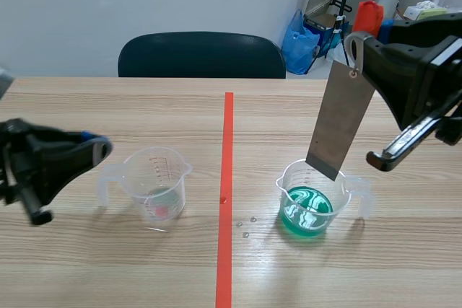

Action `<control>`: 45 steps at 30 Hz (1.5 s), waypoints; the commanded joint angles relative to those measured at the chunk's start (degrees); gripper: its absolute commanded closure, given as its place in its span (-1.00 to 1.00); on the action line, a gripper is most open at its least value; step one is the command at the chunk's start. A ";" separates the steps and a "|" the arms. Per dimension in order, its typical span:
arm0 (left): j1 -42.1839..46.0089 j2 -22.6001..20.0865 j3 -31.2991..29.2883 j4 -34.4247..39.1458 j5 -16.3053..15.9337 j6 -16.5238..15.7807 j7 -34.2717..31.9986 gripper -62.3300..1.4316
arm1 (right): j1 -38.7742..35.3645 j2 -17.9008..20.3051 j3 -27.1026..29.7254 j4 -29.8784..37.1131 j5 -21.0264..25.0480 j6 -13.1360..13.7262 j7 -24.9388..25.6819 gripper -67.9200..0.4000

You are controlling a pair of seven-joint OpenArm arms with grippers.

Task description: Do the redox reaction experiment

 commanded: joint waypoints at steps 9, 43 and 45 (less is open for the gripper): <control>34.14 3.52 -19.65 -0.15 15.93 -0.72 -23.26 0.89 | 0.55 0.72 0.48 0.94 0.39 -0.37 1.07 0.95; 54.25 18.14 -34.58 -0.26 34.36 3.63 -43.04 -1.00 | 0.55 0.72 0.48 0.94 0.42 -0.37 1.09 0.95; 54.25 18.14 -34.58 -0.26 34.36 3.50 -43.06 -1.00 | 0.55 0.72 0.48 0.94 0.42 -0.37 1.09 0.95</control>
